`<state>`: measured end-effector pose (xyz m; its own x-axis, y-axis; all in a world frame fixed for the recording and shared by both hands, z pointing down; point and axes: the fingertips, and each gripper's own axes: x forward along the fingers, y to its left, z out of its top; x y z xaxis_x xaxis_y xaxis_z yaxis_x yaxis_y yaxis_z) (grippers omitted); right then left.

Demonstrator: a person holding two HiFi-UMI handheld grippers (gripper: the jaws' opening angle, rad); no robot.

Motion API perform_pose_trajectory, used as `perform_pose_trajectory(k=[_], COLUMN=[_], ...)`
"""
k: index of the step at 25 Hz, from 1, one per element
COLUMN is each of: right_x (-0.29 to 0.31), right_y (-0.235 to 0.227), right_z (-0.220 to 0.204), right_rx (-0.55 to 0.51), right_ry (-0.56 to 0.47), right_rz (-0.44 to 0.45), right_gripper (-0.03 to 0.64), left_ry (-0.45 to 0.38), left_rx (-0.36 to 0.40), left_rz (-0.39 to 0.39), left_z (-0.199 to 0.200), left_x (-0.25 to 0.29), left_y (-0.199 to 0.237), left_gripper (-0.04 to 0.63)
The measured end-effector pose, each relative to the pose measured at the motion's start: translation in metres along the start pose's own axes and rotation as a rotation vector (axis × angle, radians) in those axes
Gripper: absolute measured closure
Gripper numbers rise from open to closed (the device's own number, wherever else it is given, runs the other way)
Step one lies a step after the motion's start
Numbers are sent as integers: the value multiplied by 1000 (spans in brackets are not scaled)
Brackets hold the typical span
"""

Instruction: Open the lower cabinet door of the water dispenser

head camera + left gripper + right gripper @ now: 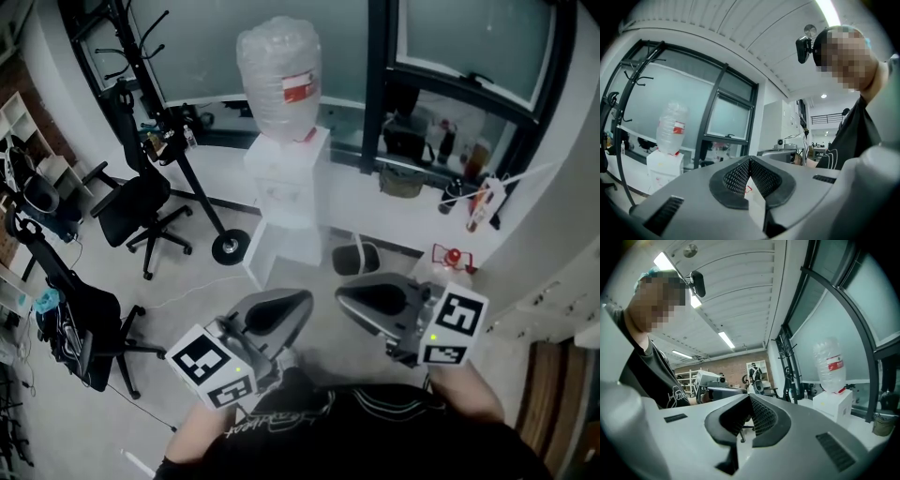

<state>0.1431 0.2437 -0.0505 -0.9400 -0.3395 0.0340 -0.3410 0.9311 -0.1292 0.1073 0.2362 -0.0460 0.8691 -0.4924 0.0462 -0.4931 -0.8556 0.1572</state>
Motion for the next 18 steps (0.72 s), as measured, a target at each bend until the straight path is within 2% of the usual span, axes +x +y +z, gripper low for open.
perform_pose_trajectory(k=[18], right_x=[-4], right_y=[7], right_z=[-7], right_rx=[21], right_ry=[-20], right_rz=[-18], right_gripper=[604], left_ry=[24], left_rx=[18], left_rz=[-40], left_z=[-5], left_x=[3], left_y=[-12], left_gripper=[595])
